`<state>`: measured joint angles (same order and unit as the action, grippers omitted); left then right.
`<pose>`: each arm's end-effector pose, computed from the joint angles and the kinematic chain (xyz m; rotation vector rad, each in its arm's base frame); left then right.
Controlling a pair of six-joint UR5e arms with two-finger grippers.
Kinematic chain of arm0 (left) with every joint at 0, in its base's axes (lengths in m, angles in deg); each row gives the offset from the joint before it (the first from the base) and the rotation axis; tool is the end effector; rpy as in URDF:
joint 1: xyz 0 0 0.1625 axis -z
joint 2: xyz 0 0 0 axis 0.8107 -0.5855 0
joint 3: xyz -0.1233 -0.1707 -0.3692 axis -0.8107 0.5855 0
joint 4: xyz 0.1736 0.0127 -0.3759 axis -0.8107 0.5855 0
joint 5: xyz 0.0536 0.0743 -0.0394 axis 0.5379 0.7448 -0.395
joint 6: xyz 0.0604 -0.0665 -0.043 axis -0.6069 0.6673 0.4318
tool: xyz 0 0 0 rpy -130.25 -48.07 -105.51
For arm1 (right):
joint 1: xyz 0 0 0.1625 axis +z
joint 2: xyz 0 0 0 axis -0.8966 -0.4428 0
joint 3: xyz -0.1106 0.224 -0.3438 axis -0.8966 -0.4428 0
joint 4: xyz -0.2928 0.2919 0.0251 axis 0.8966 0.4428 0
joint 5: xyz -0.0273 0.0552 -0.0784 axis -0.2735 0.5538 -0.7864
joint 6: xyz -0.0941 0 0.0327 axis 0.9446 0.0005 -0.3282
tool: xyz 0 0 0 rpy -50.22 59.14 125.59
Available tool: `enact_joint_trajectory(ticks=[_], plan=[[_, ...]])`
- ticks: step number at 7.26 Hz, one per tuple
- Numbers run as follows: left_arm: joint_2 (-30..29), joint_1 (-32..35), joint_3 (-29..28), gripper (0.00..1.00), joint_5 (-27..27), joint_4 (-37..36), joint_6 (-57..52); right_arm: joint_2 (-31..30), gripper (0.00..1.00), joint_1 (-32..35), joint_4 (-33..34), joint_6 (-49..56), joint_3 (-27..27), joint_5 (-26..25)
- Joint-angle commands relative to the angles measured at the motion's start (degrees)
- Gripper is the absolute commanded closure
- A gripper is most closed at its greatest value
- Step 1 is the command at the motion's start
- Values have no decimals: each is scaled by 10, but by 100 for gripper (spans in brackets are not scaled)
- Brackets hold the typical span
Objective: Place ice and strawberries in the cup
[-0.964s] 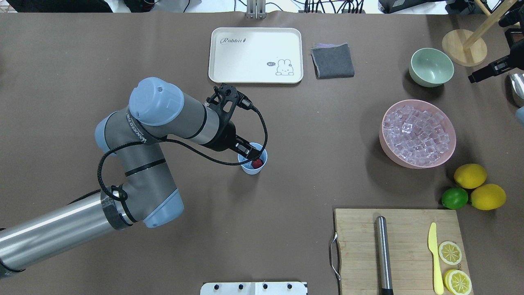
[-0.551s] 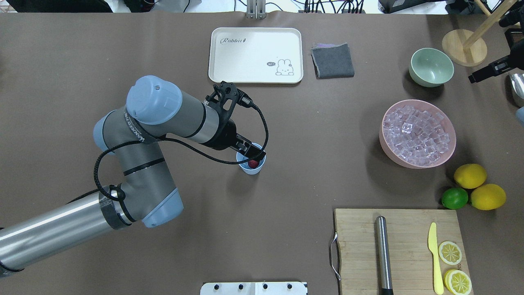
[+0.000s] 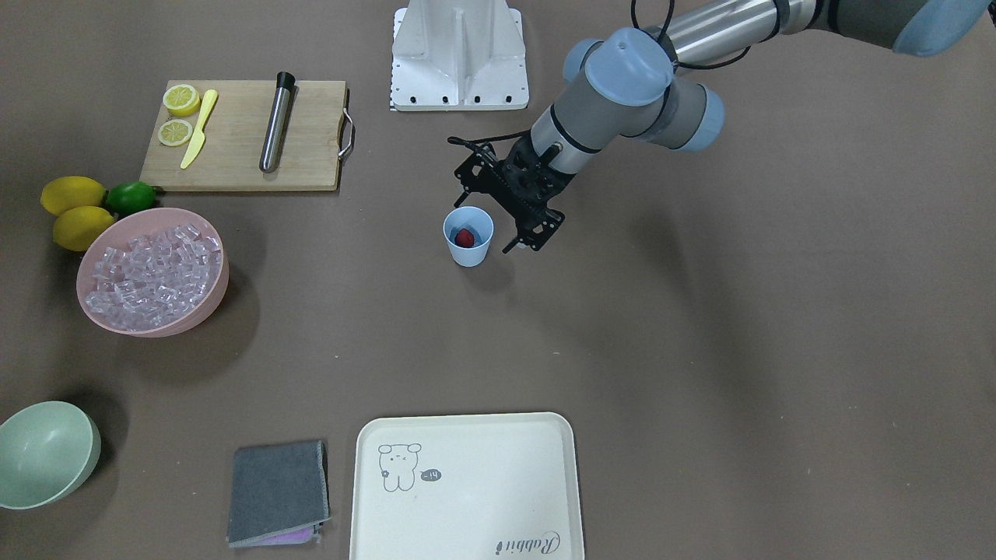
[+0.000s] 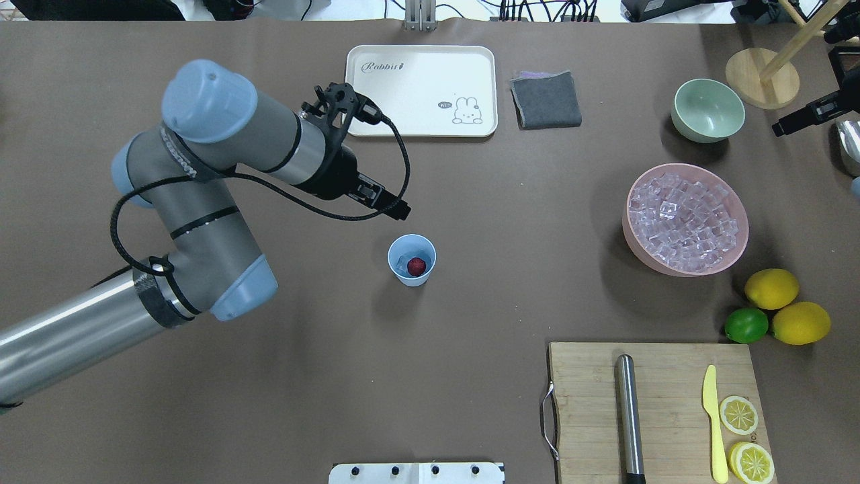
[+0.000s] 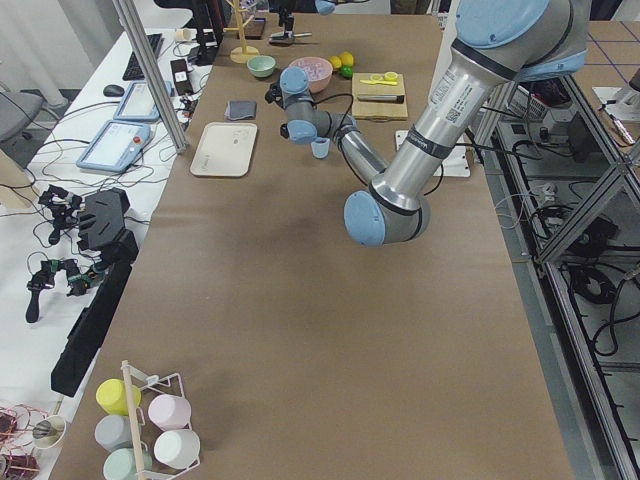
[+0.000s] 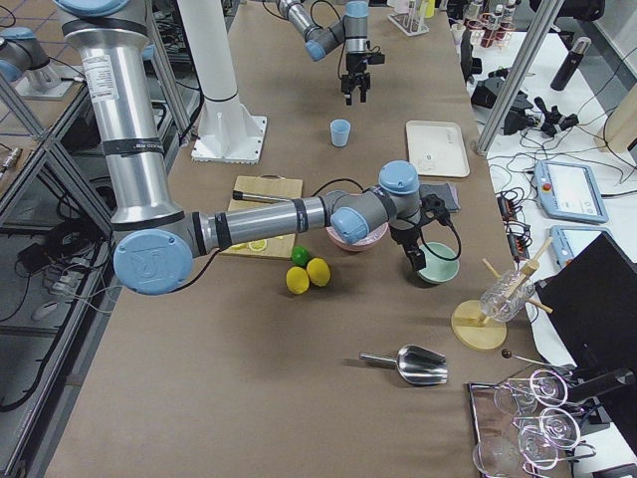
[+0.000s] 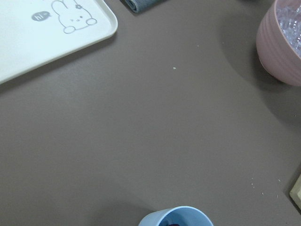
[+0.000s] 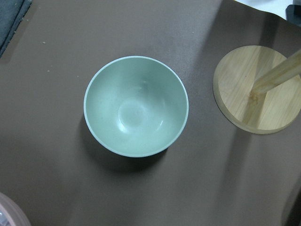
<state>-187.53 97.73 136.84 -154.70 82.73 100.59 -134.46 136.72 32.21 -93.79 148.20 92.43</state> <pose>0.4388 -0.5193 0.1936 0.4817 1.2219 0.4851 -0.0976 -0.5819 0.5267 0.3959 -0.7116 -0.2452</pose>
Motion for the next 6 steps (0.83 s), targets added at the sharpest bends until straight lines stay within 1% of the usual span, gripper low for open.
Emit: enact_joint_trajectory(ticks=[1, 2, 3, 5, 6], plan=[[1, 62, 1, 3, -49, -66, -54, 3, 0, 26, 25, 8, -2, 26], [4, 103, -1, 3, -84, -83, -79, 7, 0, 59, 65, 45, 0, 60], [14, 130, -1, 3, -98, -100, -111, 10, 0, 84, 108, 100, 5, 66], [27, 199, 0, 3, -142, -169, -184, 27, 0, 99, 162, 115, 8, 69], [34, 220, -1, 3, -143, -196, -203, 33, 0, 104, 194, 121, 18, 70]])
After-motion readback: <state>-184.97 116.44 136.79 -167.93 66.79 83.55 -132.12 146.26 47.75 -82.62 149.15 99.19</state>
